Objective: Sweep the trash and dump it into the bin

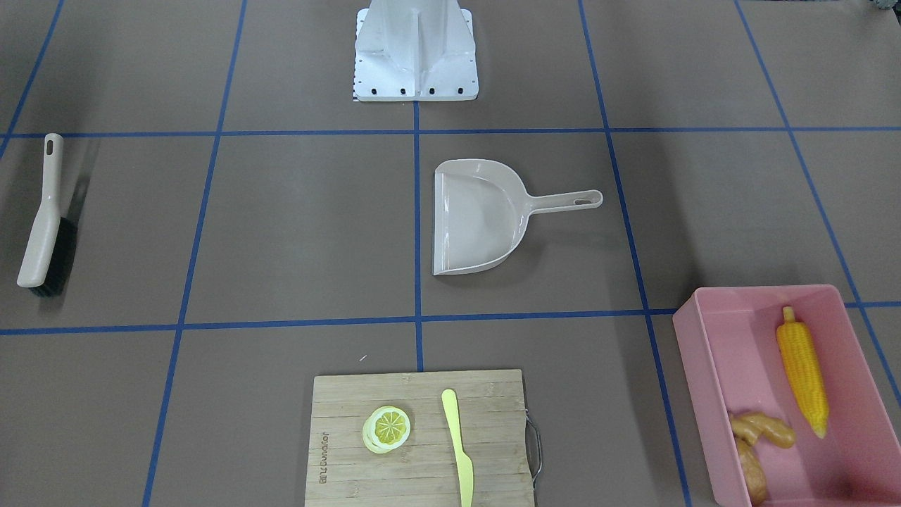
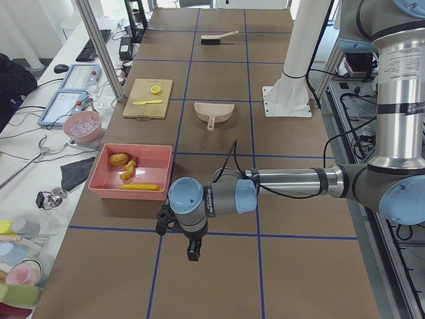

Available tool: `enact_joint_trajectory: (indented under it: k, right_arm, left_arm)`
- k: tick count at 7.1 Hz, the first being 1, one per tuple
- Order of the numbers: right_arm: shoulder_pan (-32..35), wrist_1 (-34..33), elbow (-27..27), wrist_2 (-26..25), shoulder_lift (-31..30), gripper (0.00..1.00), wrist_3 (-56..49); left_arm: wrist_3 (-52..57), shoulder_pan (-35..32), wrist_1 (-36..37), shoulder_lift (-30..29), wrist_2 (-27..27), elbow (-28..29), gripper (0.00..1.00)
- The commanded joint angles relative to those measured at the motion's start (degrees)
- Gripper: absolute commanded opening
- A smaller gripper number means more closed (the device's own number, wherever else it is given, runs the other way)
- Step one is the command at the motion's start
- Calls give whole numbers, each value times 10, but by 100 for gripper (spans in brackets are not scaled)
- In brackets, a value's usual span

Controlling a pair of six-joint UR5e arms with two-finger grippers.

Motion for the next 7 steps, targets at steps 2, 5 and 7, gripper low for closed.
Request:
enact_joint_trajectory:
  k: [2,5,7]
  right_arm:
    - [-2,1,-7,5,1,100,0]
    - [-2,1,-10,6,1,100,0]
    - [-2,2,-9,7,1,100,0]
  left_arm:
    - [-2,6,-9,-14,1,-20,98]
    - [-6,15,-9,-32,0,-12,98]
    - [-56,34,-10,-40,0,-7,98]
